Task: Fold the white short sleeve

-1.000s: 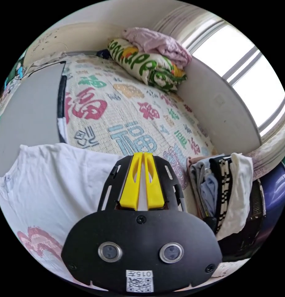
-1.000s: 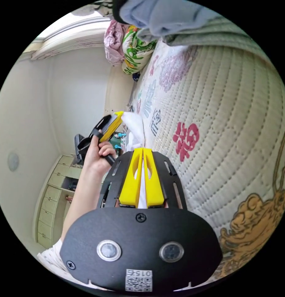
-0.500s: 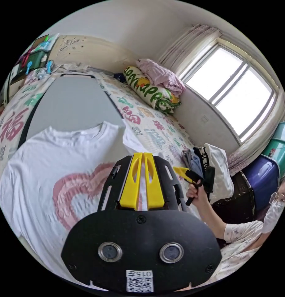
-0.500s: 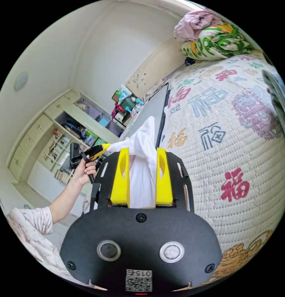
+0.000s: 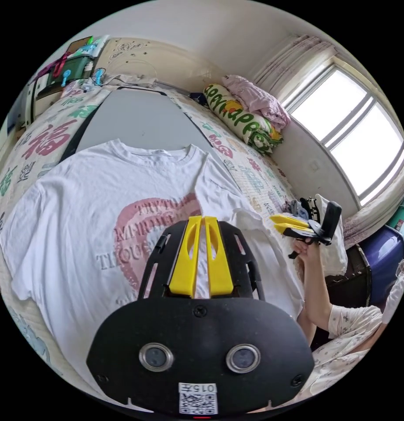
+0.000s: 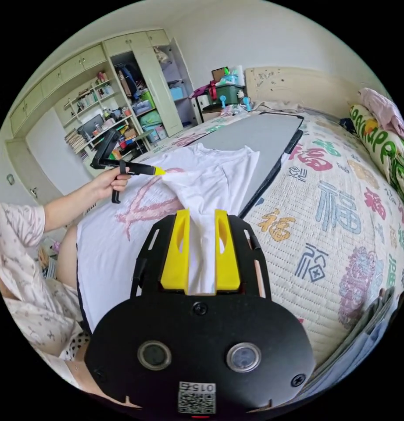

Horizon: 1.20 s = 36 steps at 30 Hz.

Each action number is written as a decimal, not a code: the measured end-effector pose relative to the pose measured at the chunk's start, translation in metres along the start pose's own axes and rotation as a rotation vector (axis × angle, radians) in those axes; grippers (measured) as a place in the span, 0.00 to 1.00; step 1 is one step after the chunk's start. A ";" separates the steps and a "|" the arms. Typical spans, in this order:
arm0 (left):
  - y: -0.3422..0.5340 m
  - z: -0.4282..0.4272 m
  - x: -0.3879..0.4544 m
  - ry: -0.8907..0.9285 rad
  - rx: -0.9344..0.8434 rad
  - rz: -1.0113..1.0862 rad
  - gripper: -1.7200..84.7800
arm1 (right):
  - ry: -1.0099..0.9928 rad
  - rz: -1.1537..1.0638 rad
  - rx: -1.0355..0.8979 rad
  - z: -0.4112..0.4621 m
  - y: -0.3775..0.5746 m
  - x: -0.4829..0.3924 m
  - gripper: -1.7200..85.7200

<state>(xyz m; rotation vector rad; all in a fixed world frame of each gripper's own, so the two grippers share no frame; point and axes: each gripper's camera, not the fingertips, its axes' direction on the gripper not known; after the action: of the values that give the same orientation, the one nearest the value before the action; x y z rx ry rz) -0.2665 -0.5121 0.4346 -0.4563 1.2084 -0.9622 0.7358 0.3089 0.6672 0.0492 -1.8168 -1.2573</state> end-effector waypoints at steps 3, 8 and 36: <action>-0.005 -0.001 0.022 -0.106 -0.052 0.065 0.06 | -0.041 -0.076 -0.042 0.008 0.029 0.003 0.13; -0.033 0.002 0.120 -0.036 -0.007 0.340 0.11 | -0.058 -0.207 -0.144 0.065 0.061 -0.009 0.14; 0.068 -0.149 0.228 0.397 0.611 0.220 0.07 | -0.037 -0.160 -0.132 0.125 0.121 0.081 0.11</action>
<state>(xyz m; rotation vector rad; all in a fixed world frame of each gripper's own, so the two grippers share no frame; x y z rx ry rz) -0.3685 -0.6342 0.2038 0.3608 1.2062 -1.1980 0.6539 0.4193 0.8014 0.0997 -1.7850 -1.4975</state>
